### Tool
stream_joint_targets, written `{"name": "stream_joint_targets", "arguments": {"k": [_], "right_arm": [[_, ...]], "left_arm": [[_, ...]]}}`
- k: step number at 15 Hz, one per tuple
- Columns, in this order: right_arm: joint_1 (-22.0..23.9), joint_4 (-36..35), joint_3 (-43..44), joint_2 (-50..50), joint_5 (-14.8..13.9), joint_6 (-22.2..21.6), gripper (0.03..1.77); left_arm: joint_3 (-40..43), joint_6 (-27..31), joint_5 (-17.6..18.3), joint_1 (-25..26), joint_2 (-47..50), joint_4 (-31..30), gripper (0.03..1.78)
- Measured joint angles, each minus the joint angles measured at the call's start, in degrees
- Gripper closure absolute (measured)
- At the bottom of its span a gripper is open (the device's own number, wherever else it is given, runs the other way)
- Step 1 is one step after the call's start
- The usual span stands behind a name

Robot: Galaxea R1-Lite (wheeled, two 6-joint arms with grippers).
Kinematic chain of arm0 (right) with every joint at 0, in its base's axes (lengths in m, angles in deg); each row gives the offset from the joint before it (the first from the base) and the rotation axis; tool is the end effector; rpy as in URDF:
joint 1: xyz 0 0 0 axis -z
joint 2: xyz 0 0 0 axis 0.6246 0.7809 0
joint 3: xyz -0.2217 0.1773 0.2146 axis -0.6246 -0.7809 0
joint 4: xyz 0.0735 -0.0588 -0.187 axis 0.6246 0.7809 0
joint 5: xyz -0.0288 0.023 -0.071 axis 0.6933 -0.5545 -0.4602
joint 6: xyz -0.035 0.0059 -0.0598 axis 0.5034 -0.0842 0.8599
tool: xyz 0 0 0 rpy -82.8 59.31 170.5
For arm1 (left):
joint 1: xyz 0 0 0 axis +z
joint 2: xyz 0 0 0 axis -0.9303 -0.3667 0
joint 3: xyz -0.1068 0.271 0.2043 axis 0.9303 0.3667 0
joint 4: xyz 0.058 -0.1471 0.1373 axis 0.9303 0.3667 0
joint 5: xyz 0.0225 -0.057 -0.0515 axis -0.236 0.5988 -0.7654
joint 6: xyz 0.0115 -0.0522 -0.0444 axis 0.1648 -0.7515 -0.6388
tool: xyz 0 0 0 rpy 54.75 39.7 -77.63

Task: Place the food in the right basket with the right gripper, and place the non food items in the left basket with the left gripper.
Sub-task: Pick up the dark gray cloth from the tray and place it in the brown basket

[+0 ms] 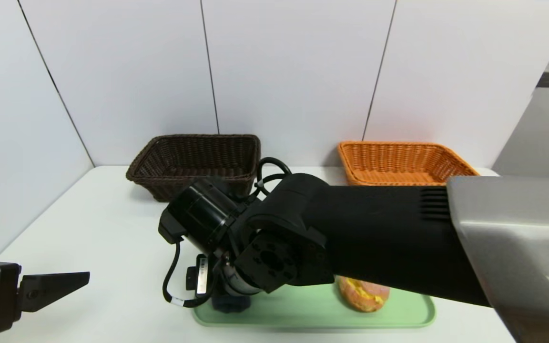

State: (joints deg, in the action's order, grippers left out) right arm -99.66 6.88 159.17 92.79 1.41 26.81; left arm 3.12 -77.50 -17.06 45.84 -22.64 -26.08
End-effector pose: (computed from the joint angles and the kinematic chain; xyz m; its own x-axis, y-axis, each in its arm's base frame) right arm 0.2636 0.4435 0.1592 0.4476 0.3440 -0.8255 -0.2749 0.9313 0.2390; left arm 0.1210 -0.0373 0.2607 0.7659 -0.1306 -0.6296 0.0731 0.9905 -0.1166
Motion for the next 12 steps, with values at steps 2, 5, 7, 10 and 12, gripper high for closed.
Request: {"name": "stream_joint_targets", "arguments": {"k": [2, 5, 7, 10, 12], "right_arm": [[0.5, -1.4, 0.0, 1.2, -1.7, 0.0, 0.09], [0.9, -1.4, 0.0, 2.1, -2.0, 0.0, 0.09], [1.6, -1.1, 0.0, 2.1, -2.1, 0.0, 0.09], [2.2, -1.1, 0.0, 2.2, -2.1, 0.0, 0.09], [2.5, -1.1, 0.0, 2.3, -2.2, 0.1, 0.09]], "left_arm": [[0.0, 0.0, 0.0, 0.0, 0.0, -0.1, 0.12], [0.0, 0.0, 0.1, 0.0, 0.1, -0.1, 0.12], [0.0, 0.0, 0.1, 0.0, 0.1, 0.0, 0.12], [0.0, 0.0, 0.1, 0.0, 0.1, -0.2, 0.12], [0.0, 0.0, 0.1, 0.0, 0.0, -0.2, 0.12]]}}
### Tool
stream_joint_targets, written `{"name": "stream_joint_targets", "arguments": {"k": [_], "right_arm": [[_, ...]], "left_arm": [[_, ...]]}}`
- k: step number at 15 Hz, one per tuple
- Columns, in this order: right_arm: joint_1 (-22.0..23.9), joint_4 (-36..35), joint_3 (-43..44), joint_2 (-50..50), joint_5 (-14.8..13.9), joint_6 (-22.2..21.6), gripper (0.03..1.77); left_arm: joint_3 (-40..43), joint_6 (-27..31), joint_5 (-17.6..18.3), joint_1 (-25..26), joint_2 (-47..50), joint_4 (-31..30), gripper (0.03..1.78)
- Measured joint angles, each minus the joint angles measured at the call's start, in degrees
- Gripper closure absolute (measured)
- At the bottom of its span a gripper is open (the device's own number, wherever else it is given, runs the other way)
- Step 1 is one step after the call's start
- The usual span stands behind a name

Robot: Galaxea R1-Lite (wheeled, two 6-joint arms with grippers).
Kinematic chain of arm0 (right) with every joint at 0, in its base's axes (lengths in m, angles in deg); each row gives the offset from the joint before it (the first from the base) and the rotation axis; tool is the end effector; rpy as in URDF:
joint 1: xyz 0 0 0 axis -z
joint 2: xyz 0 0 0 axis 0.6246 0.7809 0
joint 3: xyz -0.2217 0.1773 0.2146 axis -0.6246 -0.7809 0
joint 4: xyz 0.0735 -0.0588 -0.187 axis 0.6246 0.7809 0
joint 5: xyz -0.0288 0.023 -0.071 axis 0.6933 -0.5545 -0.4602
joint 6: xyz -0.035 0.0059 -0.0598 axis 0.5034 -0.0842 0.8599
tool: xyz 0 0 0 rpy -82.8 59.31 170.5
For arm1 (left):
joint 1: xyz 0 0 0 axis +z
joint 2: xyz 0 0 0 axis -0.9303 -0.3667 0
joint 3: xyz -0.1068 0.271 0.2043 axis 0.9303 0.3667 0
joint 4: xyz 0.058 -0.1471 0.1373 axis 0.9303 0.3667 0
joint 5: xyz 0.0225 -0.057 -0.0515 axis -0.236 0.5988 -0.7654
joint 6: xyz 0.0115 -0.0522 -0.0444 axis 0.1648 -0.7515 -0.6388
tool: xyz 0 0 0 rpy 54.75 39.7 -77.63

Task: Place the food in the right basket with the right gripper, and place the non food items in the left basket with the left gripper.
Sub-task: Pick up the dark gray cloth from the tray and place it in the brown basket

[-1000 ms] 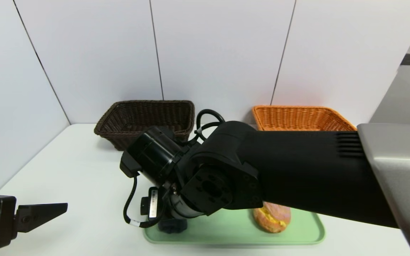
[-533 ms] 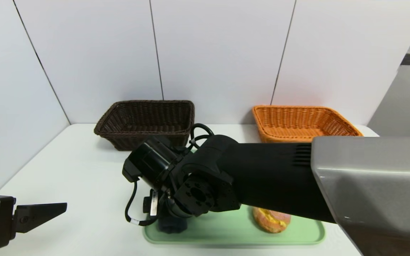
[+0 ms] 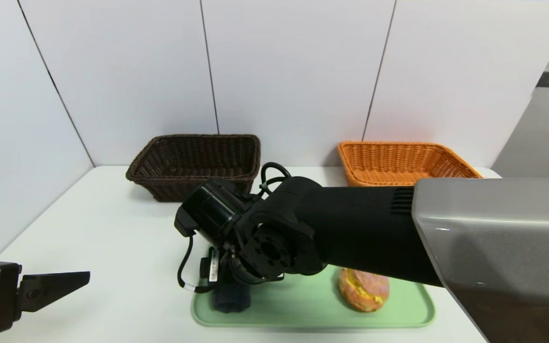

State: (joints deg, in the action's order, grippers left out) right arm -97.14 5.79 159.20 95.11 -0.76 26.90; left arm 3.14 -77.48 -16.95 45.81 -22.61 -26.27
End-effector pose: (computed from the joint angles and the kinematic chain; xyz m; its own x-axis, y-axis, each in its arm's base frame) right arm 0.2893 0.4371 0.1403 0.4820 0.2859 -0.8282 -0.2199 0.9545 0.2015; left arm 0.1211 -0.0375 0.2610 0.7674 -0.1337 -0.6271 0.0756 0.9901 -0.1186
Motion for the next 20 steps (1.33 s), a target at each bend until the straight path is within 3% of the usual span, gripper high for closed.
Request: {"name": "stream_joint_targets", "arguments": {"k": [2, 6, 9, 11, 17, 20], "right_arm": [[0.0, -0.2, 0.0, 0.1, 0.0, -0.1, 0.09], [0.0, -0.6, 0.0, 0.3, 0.2, 0.1, 0.71], [-0.1, -0.8, 0.1, 0.3, 0.4, 0.1, 1.02], [-0.2, -0.8, 0.1, 0.1, 1.3, 0.0, 1.59], [0.1, 0.0, 0.0, -3.8, 3.8, 0.5, 1.59], [1.2, -2.4, 0.0, -8.1, 3.8, 5.9, 1.59]], "left_arm": [[0.0, 0.0, 0.0, 0.0, -0.1, 0.0, 0.12], [0.0, 0.0, 0.0, -0.1, -0.2, 0.0, 0.12], [0.0, 0.0, 0.0, -0.1, -0.2, 0.0, 0.12], [0.2, 0.0, 0.0, -0.1, -0.3, 0.1, 0.12], [1.4, 0.2, 0.0, -0.1, -0.2, 0.1, 0.12], [2.3, 0.5, 0.0, -0.1, -0.1, 0.0, 0.12]]}}
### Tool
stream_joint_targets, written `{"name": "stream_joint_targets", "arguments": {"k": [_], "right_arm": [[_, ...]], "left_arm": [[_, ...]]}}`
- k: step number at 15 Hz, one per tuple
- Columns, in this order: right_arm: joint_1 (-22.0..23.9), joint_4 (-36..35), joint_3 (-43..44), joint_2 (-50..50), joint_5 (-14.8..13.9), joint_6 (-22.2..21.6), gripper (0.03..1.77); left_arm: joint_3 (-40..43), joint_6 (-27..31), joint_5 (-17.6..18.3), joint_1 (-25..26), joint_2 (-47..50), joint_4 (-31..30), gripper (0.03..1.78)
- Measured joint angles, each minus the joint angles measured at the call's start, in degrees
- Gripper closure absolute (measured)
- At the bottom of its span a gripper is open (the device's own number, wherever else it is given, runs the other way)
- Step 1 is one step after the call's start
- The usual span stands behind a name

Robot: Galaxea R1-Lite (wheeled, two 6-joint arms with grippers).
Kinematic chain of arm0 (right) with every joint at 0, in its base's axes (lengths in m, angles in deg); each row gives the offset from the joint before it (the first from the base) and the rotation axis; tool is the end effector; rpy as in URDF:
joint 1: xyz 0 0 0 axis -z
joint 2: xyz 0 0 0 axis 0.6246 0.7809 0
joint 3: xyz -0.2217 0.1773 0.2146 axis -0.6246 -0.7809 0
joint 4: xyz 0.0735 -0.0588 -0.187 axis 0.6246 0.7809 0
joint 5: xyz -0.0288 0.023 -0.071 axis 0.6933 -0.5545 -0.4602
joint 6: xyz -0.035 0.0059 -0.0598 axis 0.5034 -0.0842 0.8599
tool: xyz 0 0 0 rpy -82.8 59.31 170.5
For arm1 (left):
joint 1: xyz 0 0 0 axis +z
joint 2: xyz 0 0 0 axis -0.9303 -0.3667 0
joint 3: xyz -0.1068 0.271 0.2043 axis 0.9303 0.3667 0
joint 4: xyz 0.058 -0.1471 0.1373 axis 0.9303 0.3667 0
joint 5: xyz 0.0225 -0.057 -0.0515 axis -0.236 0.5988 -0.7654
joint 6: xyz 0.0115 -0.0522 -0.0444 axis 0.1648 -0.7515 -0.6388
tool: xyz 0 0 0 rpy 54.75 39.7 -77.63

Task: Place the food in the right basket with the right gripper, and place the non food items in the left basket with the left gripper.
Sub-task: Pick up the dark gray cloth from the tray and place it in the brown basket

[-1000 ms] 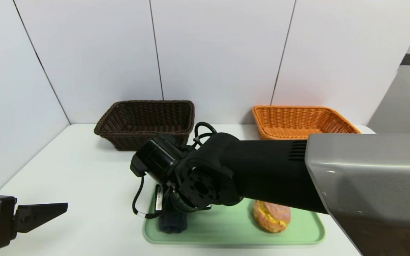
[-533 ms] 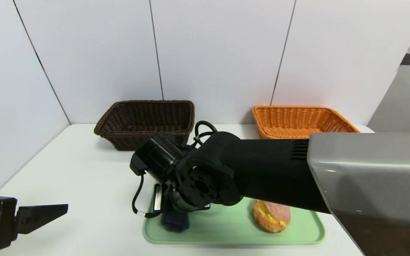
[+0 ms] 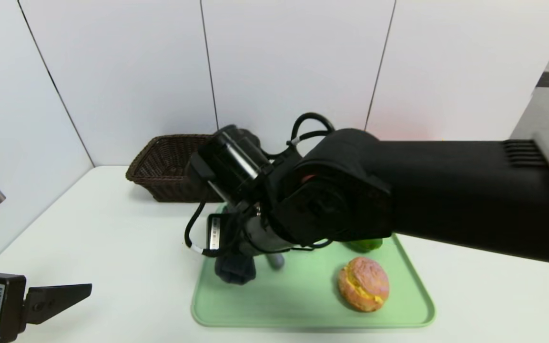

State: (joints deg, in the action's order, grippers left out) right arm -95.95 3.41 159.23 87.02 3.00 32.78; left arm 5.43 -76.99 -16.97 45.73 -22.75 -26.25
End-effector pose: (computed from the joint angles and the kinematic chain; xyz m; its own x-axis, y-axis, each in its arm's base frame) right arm 0.2841 0.4169 0.2160 0.5166 0.4387 -0.7353 -0.3340 0.8940 0.2988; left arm 0.1199 -0.0372 0.2481 0.7419 -0.1238 -0.6590 0.0780 0.9921 -0.0986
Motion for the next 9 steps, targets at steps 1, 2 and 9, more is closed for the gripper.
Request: {"name": "stream_joint_targets", "arguments": {"k": [1, 2, 9], "right_arm": [[0.6, -3.3, 0.0, -1.2, -0.3, 2.7, 1.59], [1.2, -7.5, 0.0, -2.0, -0.5, 4.8, 1.59], [9.4, -40.0, 0.4, 0.6, 0.3, 24.0, 1.59]], "left_arm": [[0.2, 0.0, 0.0, 0.0, 0.0, 0.0, 0.12], [0.4, 0.0, 0.0, 0.0, 0.0, -0.1, 0.12], [0.4, 0.1, 1.9, -0.1, -1.8, -0.4, 0.12]]}}
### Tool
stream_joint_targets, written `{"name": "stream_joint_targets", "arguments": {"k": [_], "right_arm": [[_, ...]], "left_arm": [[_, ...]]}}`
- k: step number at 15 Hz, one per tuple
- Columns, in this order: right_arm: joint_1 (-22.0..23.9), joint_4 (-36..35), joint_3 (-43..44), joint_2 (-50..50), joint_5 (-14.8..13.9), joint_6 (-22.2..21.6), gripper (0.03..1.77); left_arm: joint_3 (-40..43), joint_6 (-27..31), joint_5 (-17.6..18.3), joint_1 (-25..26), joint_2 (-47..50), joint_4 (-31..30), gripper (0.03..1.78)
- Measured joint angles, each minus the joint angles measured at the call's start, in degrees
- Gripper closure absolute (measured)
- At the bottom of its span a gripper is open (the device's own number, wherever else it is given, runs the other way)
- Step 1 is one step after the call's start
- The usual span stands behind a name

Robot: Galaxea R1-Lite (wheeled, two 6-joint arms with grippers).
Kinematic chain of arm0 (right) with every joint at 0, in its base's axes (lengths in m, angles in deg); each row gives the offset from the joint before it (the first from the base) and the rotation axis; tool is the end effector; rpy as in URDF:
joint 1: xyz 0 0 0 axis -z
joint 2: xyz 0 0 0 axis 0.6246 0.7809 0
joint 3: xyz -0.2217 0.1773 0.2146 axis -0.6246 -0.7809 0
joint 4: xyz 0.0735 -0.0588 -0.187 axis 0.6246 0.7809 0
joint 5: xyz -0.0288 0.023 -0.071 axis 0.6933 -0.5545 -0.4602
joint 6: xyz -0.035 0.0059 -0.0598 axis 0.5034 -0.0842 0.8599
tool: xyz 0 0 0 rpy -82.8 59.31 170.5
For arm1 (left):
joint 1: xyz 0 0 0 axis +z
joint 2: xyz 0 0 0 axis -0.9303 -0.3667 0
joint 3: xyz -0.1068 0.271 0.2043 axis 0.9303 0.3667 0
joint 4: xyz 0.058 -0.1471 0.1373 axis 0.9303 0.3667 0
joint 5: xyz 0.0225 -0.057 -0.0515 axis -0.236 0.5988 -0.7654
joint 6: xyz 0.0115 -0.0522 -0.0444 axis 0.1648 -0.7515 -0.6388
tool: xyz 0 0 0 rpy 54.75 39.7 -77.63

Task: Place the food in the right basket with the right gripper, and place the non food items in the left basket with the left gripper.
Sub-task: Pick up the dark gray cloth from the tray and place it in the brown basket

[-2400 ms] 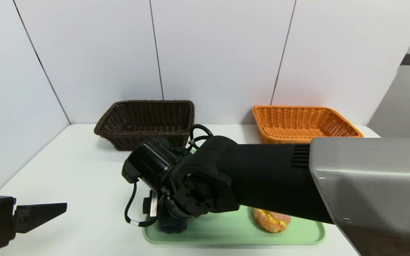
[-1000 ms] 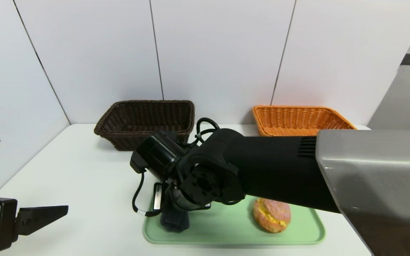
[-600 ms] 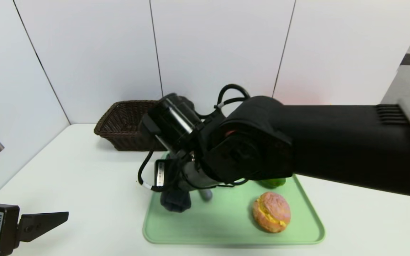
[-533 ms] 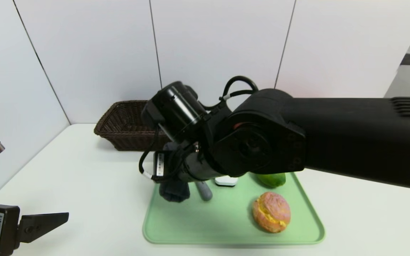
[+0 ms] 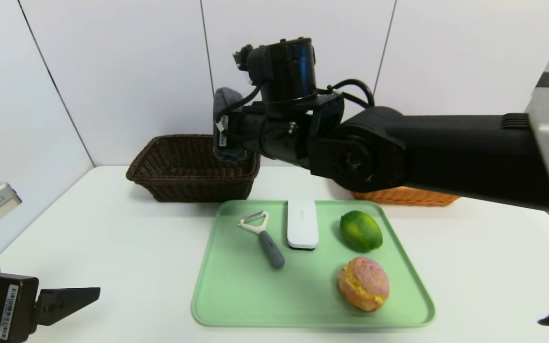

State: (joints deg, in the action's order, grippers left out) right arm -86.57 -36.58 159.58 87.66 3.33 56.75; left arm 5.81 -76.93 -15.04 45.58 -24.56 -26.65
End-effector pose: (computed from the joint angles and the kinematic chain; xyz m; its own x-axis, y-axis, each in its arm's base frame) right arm 0.3827 0.4039 0.3008 0.7923 0.5909 -0.1519 -0.5547 0.8013 0.2240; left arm 0.1266 -0.0428 0.2424 0.7128 -0.1497 -0.6852 0.1019 0.9887 -0.1101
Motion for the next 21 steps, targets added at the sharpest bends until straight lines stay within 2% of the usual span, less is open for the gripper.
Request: {"name": "stream_joint_targets", "arguments": {"k": [2, 4, 6, 7, 9, 10, 13, 21], "right_arm": [[1.6, -9.8, 0.2, 3.7, -0.4, 3.6, 1.59], [3.0, -19.3, 0.3, 7.9, -0.1, 5.6, 1.59], [5.0, -26.6, 0.3, 11.7, 1.3, 7.3, 1.59], [6.1, -28.2, 0.3, 13.1, 2.9, 7.4, 1.59], [6.8, -28.7, 0.3, 14.6, 5.4, 7.3, 1.59], [6.9, -28.7, 0.3, 15.1, 5.8, 7.2, 1.59], [6.9, -29.1, 0.3, 15.8, 6.6, 5.7, 1.59], [6.2, -28.9, 0.3, 16.3, 7.9, 5.5, 1.59]], "left_arm": [[-0.4, 0.0, 3.2, 0.0, -0.6, -0.1, 0.12], [-0.5, 0.1, 3.6, 0.0, -0.9, -0.7, 0.12], [-0.4, 0.1, 3.5, 0.0, -1.0, -0.9, 0.12], [-0.2, 0.9, 3.6, 0.0, -1.0, -0.9, 0.12], [0.1, 1.5, 3.6, 0.0, -1.2, -0.9, 0.12], [0.1, 1.4, 3.5, 0.0, -1.2, -0.9, 0.12], [0.5, 1.4, 3.5, 0.2, -1.3, -0.8, 0.12], [1.4, 1.5, 3.5, 0.3, -1.9, -0.9, 0.12]]}}
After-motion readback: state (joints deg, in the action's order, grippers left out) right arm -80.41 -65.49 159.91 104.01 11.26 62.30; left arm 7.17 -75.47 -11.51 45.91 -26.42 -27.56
